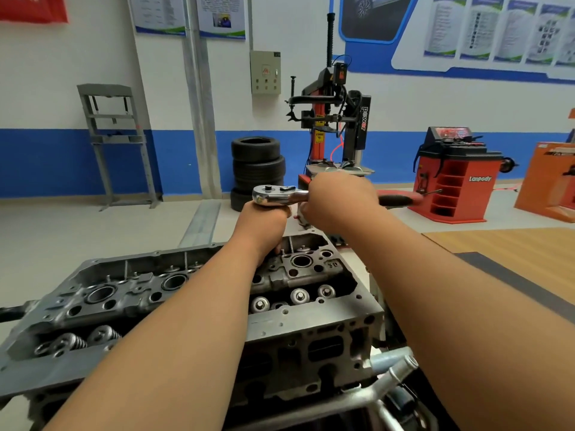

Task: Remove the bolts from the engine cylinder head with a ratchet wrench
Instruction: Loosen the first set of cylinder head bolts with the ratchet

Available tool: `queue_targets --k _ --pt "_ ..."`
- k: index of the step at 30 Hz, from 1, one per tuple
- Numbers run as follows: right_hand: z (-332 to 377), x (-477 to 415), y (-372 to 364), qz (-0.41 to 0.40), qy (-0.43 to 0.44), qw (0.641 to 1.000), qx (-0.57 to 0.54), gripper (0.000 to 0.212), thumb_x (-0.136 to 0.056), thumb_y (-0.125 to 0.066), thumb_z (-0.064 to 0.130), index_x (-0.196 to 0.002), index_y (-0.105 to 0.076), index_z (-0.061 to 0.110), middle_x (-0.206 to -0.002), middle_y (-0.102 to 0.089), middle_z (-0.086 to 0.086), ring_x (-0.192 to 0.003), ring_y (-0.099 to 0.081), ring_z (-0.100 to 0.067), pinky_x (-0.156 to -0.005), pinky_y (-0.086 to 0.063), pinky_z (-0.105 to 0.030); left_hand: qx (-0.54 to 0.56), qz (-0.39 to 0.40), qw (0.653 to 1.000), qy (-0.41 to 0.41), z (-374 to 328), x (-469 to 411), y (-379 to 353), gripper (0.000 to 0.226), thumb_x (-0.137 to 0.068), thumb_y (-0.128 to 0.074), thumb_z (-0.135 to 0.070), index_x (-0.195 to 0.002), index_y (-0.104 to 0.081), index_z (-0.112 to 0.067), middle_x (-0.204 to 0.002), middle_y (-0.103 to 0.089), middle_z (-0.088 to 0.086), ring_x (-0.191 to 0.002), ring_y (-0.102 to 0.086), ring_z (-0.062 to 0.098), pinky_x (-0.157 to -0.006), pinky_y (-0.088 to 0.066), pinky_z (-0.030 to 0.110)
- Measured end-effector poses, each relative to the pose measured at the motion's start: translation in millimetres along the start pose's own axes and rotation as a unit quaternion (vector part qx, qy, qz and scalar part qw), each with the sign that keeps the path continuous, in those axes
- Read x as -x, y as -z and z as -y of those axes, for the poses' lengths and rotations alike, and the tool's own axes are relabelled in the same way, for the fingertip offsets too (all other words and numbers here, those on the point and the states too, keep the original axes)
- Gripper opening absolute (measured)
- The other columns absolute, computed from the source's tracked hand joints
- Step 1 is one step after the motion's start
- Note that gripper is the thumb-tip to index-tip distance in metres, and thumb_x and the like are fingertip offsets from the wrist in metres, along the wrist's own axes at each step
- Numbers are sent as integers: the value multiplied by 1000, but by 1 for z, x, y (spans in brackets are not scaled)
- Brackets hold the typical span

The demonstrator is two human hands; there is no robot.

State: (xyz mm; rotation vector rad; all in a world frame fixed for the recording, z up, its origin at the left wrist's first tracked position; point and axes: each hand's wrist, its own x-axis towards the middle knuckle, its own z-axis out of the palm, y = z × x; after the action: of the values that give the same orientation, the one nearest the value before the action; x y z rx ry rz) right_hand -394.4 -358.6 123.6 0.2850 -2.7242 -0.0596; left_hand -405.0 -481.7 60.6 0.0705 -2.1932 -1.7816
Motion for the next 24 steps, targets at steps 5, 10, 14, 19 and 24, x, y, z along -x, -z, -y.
queue_targets --k 5,10,14,19,24 --pt "35 82 4 -31 22 999 14 35 -91 -48 25 -122 -36 13 -96 -49 -10 -83 -52 -29 -62 -33 -35 -215 -26 971 -102 -10 11 1 21 -99 -38 -9 -102 -58 -8 -103 -65 11 -95 -60 27 -75 -43 29" --pt "42 65 9 17 -23 999 -41 18 -89 -47 17 -103 -36 16 -76 -41 -8 -66 -41 -27 -51 -30 -32 -59 -29 996 -55 -9 16 6 21 -97 -43 -2 -110 -59 4 -111 -66 20 -109 -62 28 -71 -46 28" --pt "4 34 -1 -70 18 997 20 24 -85 -55 37 -74 -41 21 -63 -43 2 -53 -41 -19 -44 -26 -26 3 2 1000 -18 2 4 1 13 -86 -59 -11 -79 -67 -18 -40 -50 -10 -43 -51 12 -41 -38 23" --pt "-9 -33 -20 -53 80 992 -81 22 -82 -54 41 -70 -60 23 -62 -54 6 -61 -55 -18 -49 -36 -24 54 27 998 -17 1 1 4 16 -76 -64 -16 -61 -68 -22 -41 -44 -7 -37 -39 12 -45 -38 28" --pt "6 -62 -30 -10 103 974 -202 15 -81 -60 24 -92 -69 19 -83 -65 1 -74 -55 -15 -63 -41 -26 63 27 998 1 -2 4 7 12 -79 -62 -15 -67 -63 -18 -40 -46 -6 -33 -41 11 -45 -42 27"
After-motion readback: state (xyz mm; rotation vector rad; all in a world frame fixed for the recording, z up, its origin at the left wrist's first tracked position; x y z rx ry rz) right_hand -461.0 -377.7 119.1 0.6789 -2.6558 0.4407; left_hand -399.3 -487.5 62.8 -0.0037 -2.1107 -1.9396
